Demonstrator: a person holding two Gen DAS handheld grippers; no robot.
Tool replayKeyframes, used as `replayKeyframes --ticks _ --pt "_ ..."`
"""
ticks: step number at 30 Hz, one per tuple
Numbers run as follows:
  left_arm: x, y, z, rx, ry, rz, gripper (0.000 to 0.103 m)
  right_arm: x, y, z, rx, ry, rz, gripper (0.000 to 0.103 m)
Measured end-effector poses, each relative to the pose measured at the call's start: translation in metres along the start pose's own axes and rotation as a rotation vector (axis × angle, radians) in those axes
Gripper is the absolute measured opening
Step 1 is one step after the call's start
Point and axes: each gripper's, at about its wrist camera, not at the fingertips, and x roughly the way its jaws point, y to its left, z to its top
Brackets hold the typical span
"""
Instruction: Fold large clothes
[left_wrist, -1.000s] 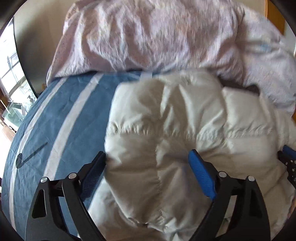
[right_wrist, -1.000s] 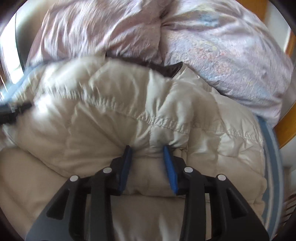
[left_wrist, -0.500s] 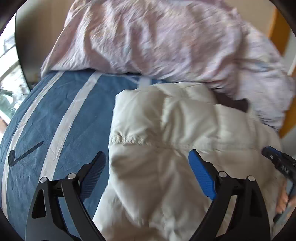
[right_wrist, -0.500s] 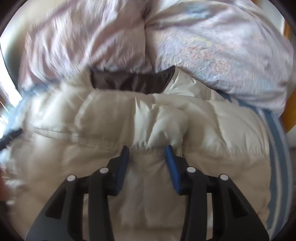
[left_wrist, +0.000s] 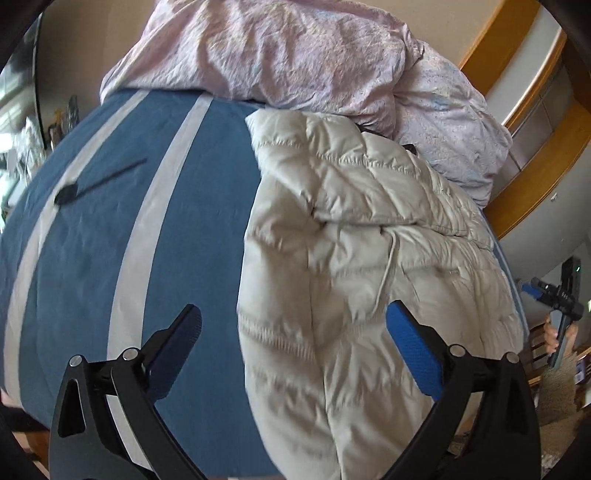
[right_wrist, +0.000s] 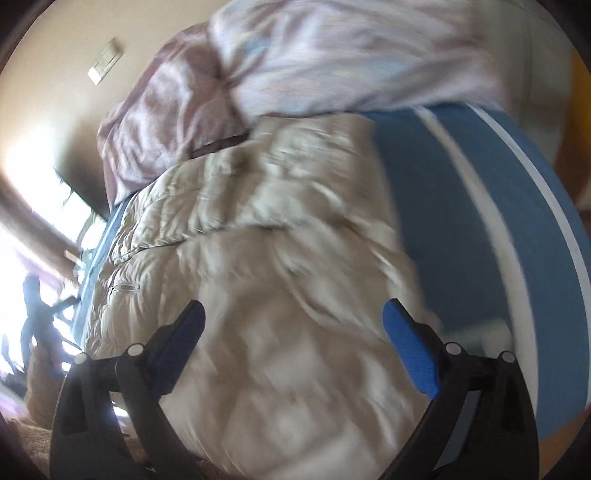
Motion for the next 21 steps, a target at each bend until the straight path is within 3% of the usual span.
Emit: replayKeyframes --ticks 3,9,15,21 --pt "-0.007 0.017 -0.017 -0.067 -0.002 -0.041 0.101 -0.013 -0.038 -0.020 0.135 0.006 0.048 0.097" --pt "-0.004 0.033 -0.035 -0.162 0.040 -0.147 0.101 -0.007 -0.077 -0.040 0.246 0.060 0.112 0.088" --pt "0.008 0.040 -0.047 -0.227 0.087 -0.210 0.101 0.010 -0.096 -0.056 0.283 0.130 0.140 0.083" --pt "0.008 0.034 -0.058 -0.245 0.102 -0.279 0.098 0.016 -0.089 -0.067 0.257 0.155 0.204 0.077"
